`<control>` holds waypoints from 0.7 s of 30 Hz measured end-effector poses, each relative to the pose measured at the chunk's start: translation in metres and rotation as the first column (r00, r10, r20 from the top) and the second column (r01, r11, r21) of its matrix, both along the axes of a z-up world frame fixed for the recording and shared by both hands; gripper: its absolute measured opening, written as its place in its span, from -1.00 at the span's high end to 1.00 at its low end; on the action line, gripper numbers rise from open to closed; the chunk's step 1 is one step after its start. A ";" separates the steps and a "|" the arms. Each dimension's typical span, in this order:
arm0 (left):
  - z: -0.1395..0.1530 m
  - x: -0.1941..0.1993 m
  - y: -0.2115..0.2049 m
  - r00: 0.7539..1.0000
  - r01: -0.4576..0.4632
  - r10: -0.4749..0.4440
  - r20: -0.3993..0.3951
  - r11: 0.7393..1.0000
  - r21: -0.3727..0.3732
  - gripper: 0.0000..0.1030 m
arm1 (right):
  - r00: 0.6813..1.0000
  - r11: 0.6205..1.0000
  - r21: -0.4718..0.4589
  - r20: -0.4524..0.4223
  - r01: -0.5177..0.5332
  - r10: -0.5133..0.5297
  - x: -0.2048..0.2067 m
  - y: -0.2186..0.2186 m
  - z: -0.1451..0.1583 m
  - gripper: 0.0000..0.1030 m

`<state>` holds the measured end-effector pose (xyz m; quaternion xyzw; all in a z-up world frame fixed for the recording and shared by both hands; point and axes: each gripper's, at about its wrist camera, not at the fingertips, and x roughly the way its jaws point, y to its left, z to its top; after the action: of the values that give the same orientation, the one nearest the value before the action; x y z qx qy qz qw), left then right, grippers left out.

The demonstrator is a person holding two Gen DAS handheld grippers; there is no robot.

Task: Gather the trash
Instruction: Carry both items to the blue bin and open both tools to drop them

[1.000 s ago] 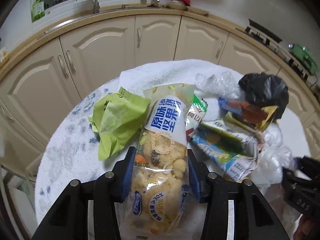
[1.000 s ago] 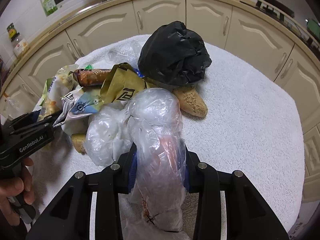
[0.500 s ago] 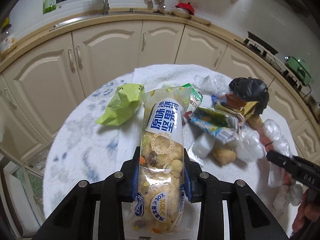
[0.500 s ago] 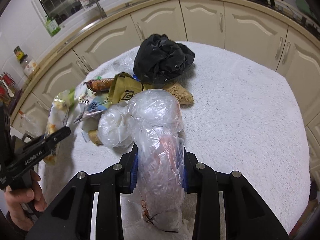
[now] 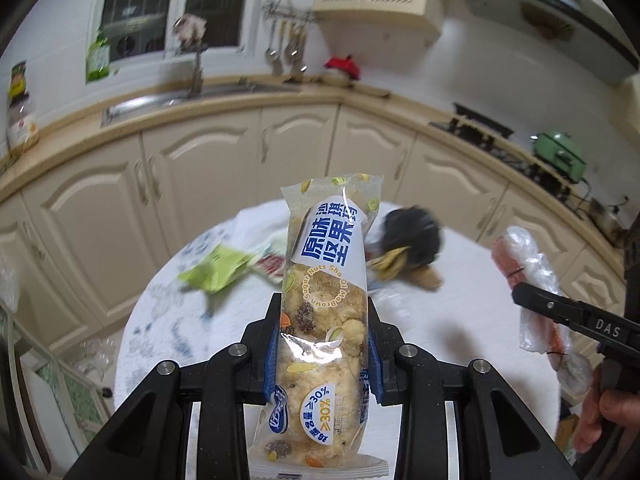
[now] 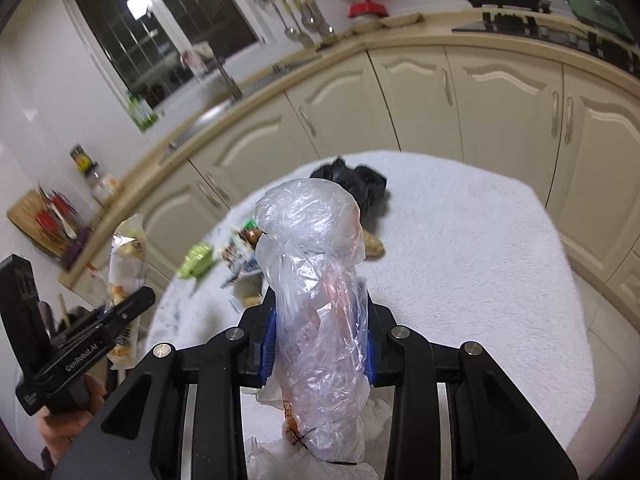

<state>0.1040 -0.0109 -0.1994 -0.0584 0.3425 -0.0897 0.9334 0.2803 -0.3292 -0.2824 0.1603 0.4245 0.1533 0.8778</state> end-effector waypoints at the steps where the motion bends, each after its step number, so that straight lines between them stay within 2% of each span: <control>1: 0.004 -0.024 -0.005 1.000 0.011 -0.011 0.011 1.000 -0.001 0.40 | 1.000 1.000 0.001 0.011 0.007 -0.007 -0.004 -0.006 0.005 0.35; 5: 0.015 -0.057 -0.036 0.995 0.079 -0.079 0.053 0.997 -0.007 0.40 | 0.997 0.999 0.009 0.055 0.050 -0.050 -0.022 -0.033 0.023 0.35; 10: 0.022 -0.063 -0.086 0.975 0.200 -0.198 0.100 0.980 -0.009 0.40 | 0.984 0.989 -0.006 0.107 0.147 -0.145 -0.053 -0.083 0.046 0.35; 15: 0.019 -0.054 -0.149 0.932 0.345 -0.342 0.119 0.939 -0.004 0.40 | 0.949 0.956 -0.034 0.136 0.291 -0.284 -0.087 -0.148 0.060 0.35; 21: 0.003 -0.042 -0.223 0.867 0.493 -0.490 0.092 0.870 -0.017 0.40 | 0.885 0.885 -0.077 0.119 0.459 -0.449 -0.129 -0.228 0.057 0.35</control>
<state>0.0621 -0.2339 -0.1965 0.0161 0.3041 -0.3334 0.8922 0.1512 -0.5573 -0.2254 0.2021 0.3391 -0.0712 0.9160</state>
